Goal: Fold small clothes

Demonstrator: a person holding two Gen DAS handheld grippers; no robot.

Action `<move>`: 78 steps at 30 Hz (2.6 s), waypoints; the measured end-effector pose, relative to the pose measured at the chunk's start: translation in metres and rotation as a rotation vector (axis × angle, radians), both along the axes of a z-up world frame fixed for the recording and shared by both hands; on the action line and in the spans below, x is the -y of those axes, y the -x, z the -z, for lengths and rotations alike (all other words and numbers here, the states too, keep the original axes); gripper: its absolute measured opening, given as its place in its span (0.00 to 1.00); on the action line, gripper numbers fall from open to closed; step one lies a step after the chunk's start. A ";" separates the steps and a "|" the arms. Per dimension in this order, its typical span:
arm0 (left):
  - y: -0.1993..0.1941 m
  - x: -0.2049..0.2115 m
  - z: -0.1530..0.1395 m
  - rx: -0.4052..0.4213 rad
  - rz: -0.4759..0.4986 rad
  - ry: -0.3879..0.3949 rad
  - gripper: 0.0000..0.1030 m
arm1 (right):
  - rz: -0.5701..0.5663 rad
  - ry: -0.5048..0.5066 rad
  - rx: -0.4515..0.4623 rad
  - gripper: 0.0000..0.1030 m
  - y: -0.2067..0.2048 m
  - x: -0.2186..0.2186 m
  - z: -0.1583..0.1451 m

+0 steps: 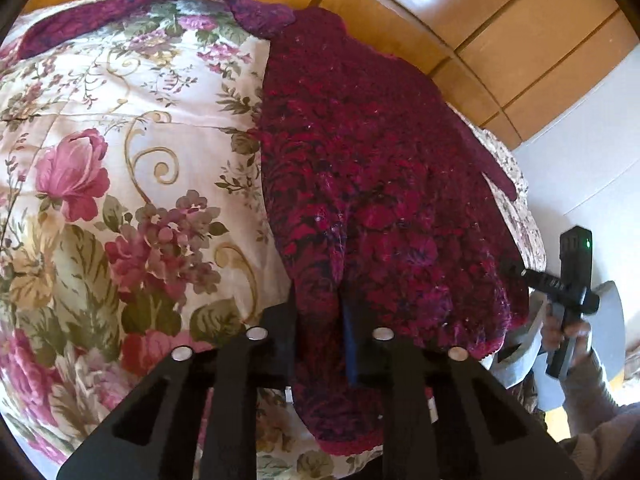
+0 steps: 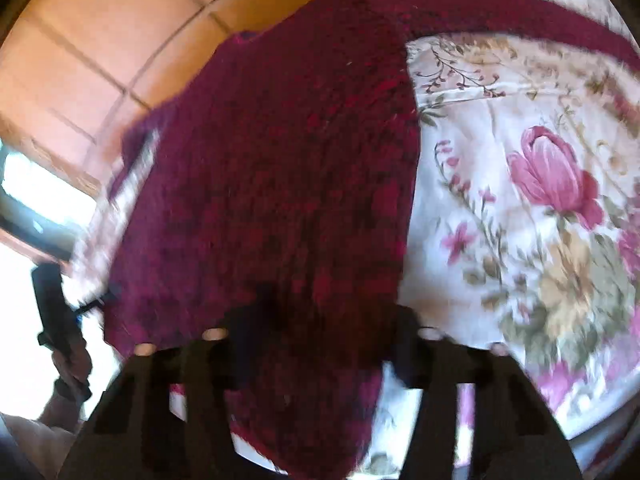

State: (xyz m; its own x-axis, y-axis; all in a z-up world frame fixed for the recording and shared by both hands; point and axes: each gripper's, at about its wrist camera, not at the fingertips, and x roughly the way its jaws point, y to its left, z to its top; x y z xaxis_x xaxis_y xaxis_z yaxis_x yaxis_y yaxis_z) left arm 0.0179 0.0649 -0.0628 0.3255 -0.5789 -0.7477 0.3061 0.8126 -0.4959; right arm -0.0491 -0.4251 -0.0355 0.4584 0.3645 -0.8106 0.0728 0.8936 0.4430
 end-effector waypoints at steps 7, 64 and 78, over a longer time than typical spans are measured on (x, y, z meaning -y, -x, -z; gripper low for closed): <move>0.028 -0.002 -0.004 0.004 -0.004 0.042 0.12 | -0.049 0.121 0.041 0.15 0.017 0.014 -0.027; -0.187 -0.140 -0.073 0.233 -0.746 -0.167 0.66 | -0.189 0.148 0.196 0.94 -0.123 -0.120 -0.006; -0.132 0.121 -0.010 0.235 -0.079 -0.272 0.66 | 0.773 -0.210 0.144 0.63 -0.093 0.254 0.011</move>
